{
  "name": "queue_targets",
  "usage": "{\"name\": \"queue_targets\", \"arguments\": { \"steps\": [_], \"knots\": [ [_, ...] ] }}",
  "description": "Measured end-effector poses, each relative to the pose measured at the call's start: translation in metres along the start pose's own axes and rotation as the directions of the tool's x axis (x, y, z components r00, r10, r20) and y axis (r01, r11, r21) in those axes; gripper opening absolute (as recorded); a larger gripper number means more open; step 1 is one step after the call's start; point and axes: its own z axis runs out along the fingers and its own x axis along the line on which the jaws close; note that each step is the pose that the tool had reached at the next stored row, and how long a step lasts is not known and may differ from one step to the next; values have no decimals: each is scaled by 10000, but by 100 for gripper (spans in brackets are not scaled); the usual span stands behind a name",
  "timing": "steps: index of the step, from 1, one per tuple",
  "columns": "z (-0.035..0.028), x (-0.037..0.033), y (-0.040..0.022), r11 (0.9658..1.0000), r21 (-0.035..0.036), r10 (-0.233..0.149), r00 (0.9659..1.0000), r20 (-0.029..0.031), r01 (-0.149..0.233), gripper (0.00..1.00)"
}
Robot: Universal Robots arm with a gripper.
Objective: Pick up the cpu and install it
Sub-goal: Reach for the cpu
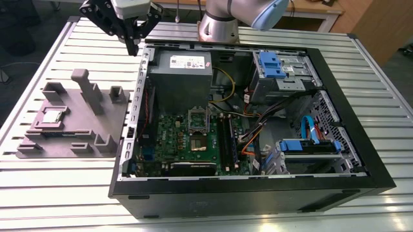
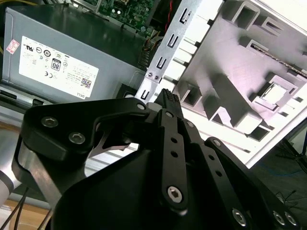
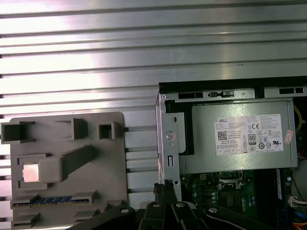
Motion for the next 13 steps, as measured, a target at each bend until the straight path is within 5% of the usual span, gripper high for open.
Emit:
{"name": "queue_targets", "arguments": {
  "steps": [13],
  "knots": [
    [6, 52, -4, 10000, 0, 1, 10000, -15, -1, 11]
  ]
}}
